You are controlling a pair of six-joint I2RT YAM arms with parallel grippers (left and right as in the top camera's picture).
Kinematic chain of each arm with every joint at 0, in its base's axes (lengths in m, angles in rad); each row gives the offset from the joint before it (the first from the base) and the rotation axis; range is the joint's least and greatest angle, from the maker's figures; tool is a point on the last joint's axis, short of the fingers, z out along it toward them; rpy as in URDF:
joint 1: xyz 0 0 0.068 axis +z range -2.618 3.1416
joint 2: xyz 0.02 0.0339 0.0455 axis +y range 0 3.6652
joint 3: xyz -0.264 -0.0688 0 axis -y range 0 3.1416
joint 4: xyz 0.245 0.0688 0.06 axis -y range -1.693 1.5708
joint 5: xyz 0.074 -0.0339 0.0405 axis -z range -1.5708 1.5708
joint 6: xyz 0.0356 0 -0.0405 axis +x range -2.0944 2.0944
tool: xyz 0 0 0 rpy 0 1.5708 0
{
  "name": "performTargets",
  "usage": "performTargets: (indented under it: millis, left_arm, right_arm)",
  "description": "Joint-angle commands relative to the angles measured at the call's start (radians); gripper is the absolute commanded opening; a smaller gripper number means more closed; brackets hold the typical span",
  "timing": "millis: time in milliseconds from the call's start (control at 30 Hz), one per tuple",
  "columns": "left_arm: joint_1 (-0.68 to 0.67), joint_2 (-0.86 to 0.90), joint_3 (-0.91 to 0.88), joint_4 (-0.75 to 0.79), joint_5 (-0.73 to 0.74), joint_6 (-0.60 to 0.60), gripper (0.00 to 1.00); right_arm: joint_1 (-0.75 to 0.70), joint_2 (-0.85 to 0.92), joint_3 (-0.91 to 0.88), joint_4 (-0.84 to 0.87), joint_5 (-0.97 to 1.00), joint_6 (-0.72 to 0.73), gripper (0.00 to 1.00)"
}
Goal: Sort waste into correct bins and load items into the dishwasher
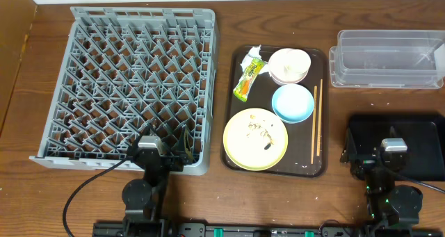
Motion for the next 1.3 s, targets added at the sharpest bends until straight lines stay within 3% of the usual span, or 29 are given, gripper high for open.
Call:
performTargets:
  millis: [0, 800, 867, 1067, 1267]
  left_arm:
    - [-0.001, 0.001, -0.015, -0.038, 0.014, 0.006, 1.0]
    - [-0.001, 0.001, -0.015, -0.034, 0.019, -0.002, 1.0]
    - [-0.001, 0.001, -0.015, 0.009, 0.093, -0.093, 1.0]
    - [-0.001, 0.001, -0.015, 0.253, 0.474, -0.554, 1.0]
    - [-0.001, 0.001, -0.015, 0.544, 0.482, -0.653, 1.0]
  right_arm:
    - [-0.005, -0.005, -0.002, -0.004, 0.002, -0.011, 0.99]
    - [-0.005, -0.005, -0.002, -0.004, 0.002, -0.011, 0.99]
    - [-0.005, -0.005, -0.002, -0.004, 0.002, -0.011, 0.99]
    - [-0.005, -0.005, -0.002, -0.004, 0.002, -0.011, 0.99]
    - [-0.005, -0.005, -0.002, -0.004, 0.002, -0.011, 0.99]
